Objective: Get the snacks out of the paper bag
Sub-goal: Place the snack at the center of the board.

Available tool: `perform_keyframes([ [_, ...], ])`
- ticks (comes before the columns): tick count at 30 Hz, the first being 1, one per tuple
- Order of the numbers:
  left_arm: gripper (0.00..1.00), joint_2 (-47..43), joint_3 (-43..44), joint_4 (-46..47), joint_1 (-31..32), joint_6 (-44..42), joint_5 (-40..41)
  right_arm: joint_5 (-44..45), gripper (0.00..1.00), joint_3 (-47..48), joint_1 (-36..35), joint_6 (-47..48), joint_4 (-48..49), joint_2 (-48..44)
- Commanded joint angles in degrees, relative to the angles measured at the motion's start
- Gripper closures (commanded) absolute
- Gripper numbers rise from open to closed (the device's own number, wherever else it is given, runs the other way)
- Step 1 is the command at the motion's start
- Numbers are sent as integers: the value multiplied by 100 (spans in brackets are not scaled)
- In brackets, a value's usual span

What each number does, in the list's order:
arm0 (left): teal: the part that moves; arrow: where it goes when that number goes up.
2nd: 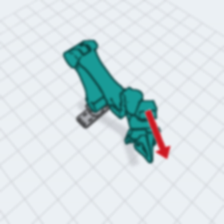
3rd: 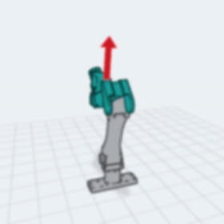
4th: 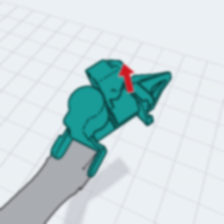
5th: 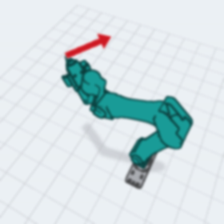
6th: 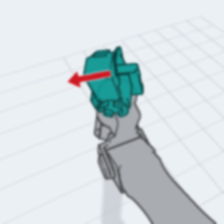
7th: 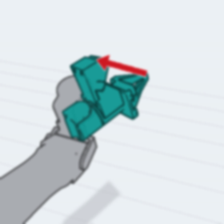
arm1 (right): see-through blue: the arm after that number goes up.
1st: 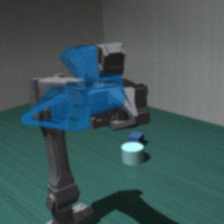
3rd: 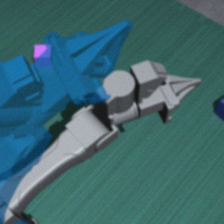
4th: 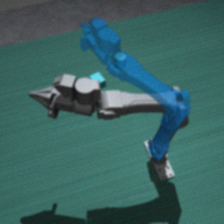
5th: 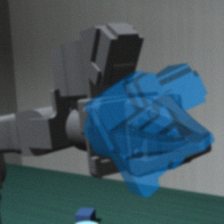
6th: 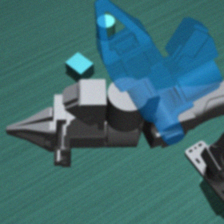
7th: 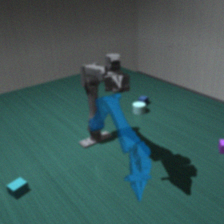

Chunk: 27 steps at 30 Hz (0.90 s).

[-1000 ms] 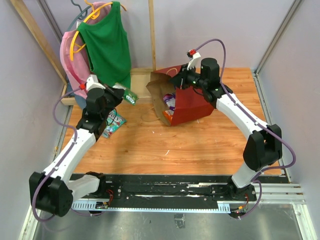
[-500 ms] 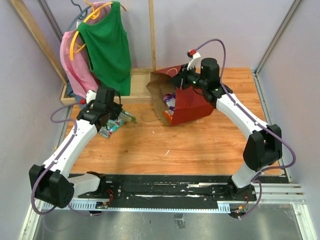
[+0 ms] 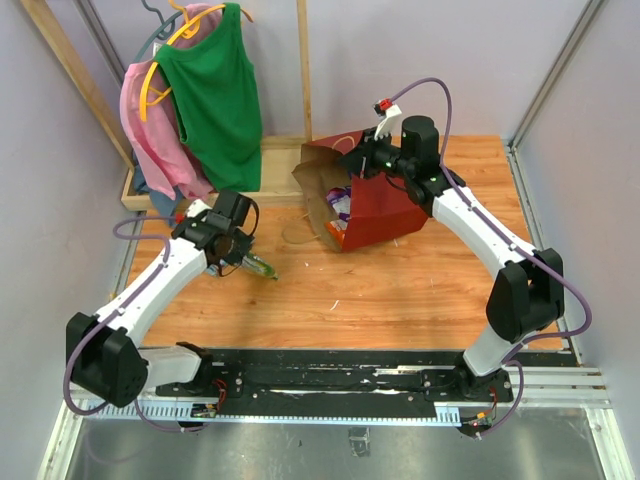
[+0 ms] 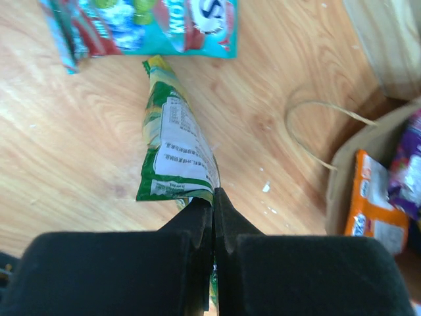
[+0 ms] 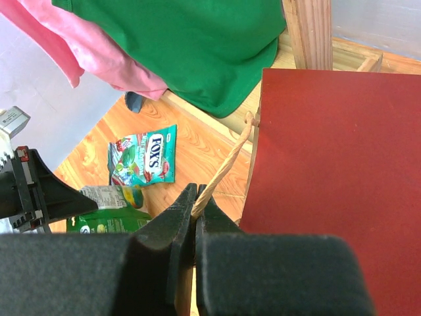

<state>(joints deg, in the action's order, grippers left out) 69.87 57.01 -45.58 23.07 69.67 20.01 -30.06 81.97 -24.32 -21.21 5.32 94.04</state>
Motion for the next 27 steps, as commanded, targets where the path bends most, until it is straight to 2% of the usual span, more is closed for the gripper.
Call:
perform_keyframes([
  [1, 99, 296, 514, -877, 13, 536, 847, -84, 99, 29, 50, -55, 118, -61],
  [8, 99, 1495, 1294, -1899, 12, 1063, 539, -96, 99, 40, 50, -89, 127, -16],
  [11, 99, 2366, 2024, -2679, 6, 1178, 611, -88, 99, 38, 50, -69, 103, -19],
  [13, 99, 2980, 2547, -3123, 15, 1079, 661, -79, 99, 38, 50, -63, 100, -19],
  [16, 99, 3742, 3099, -3229, 13, 736, 614, -104, 99, 60, 50, -63, 100, 2],
  [24, 99, 3704, 3399, -2908, -79, 993, 1243, -5, 99, 62, 45, 60, 3, -29],
  [27, 99, 3655, 3369, -2503, -228, 620, 1183, -49, 99, 90, 50, 34, 14, 22],
])
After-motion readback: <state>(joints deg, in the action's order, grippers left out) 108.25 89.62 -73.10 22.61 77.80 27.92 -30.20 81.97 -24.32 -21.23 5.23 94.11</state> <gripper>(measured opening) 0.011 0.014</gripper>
